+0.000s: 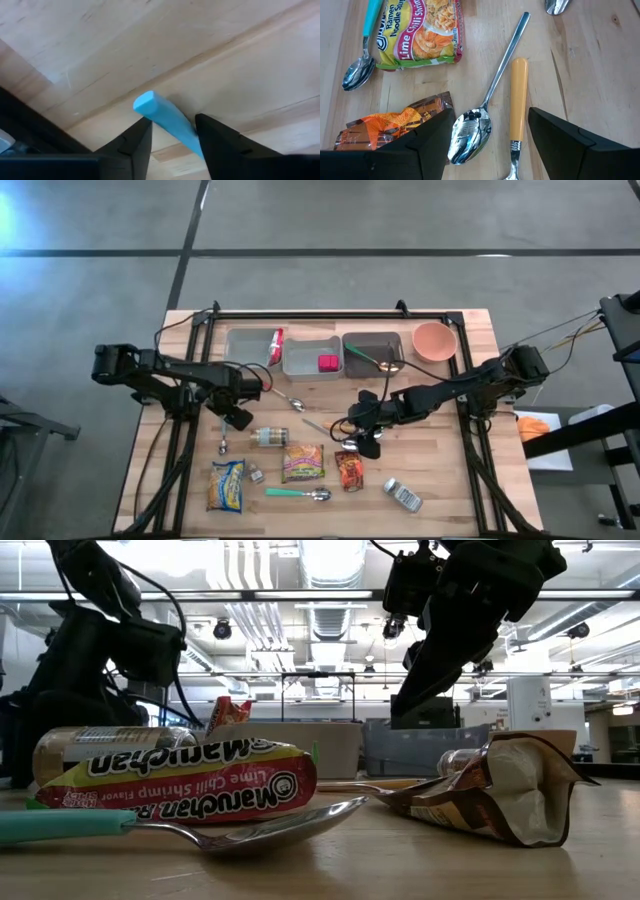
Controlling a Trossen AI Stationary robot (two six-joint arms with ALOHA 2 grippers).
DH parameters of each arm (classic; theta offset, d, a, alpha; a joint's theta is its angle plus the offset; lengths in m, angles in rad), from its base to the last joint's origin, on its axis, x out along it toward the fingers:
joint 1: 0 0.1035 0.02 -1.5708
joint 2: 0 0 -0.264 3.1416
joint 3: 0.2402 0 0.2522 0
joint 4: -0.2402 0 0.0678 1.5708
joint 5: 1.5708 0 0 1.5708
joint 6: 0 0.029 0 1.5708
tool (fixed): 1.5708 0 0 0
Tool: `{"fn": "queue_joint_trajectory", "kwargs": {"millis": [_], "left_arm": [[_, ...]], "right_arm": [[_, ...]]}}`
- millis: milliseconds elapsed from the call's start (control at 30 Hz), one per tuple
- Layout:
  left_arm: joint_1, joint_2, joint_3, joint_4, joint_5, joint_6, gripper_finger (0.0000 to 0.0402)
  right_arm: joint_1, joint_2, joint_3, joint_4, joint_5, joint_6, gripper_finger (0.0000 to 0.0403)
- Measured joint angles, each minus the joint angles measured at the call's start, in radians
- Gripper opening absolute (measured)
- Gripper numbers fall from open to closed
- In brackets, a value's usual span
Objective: Pick & Place Food Item
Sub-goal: Put the light blue spoon into the black bin
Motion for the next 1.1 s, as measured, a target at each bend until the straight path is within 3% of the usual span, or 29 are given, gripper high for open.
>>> {"fn": "queue_joint_trajectory", "kwargs": {"millis": [233, 500, 667, 1100], "left_arm": [[0.0, -0.001, 0.0, 0.019, 0.002, 0.055, 0.0032], [-0.001, 0.004, 0.024, 0.005, -0.031, 0.072, 0.0029], [-0.001, -0.002, 0.086, 0.009, -0.125, 0.092, 0.0029], [-0.01, -0.089, 0.223, -0.036, -0.156, 0.147, 0.0029]], "right_arm": [[0.0, 0.0, 0.0, 0.0, 0.0, 0.0, 0.0258], [0.0, 0.0, 0.0, 0.0, 0.0, 0.0, 0.0258], [0.0, 0.0, 0.0, 0.0, 0.0, -0.002, 0.0258], [-0.001, 0.0, 0.0, 0.009, 0.003, -0.011, 0.0258]]}}
